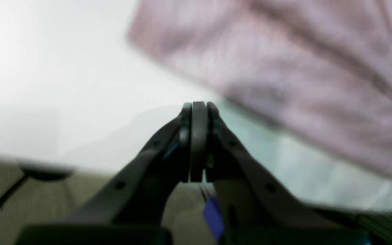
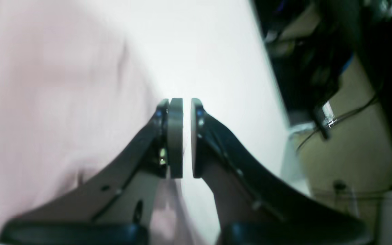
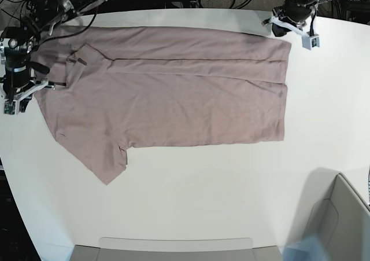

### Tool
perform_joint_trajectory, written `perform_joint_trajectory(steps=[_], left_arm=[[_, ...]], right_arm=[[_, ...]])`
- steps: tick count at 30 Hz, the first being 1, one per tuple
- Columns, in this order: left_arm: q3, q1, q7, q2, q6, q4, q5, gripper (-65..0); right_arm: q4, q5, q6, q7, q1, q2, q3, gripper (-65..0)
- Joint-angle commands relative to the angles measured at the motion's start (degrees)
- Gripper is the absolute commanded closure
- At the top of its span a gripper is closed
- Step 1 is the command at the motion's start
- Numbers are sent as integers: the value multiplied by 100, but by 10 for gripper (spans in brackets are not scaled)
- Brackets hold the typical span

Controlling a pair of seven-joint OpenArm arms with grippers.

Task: Fold the T-shirt properly
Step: 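Move both grippers to the hem corners of the shirt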

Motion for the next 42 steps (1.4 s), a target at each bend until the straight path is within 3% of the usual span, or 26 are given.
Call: perform_joint_trajectory(steps=[1,5,8,14,23,29,35,42], left_arm=[[-24,-263,138,-68,-51,123,-28,0],[-59,-1133,1069,213,-51,123,-28,0],[-59,-1643,1509,398,-51,115,-10,0],[-24,-2223,1632,521,-51,115,-28,0],[-24,-2276,1632,591,-51,97,-10,0],[-59,-2276,1632,591,-51,88,-1,0],[-59,-2364,1632,565,-60,-114,-1,0],[-15,-2619,1632,591,-68,-553,-28,0]], right_arm=[[-80,-83,65,133,180,127,-252,-36],[-828,-751,65,133,584,338,-1140,-36],[-1549,-866,65,151,900,338,-1500,-35],[-3069,-866,65,177,1472,356,-1834,-35],[-5153,-857,65,151,2149,751,-2072,-35],[-4986,-883,65,-122,1437,716,-2309,-35],[-3782,-725,65,-271,259,496,-2529,-35],[-2445,-391,65,-315,188,461,-2511,-37]])
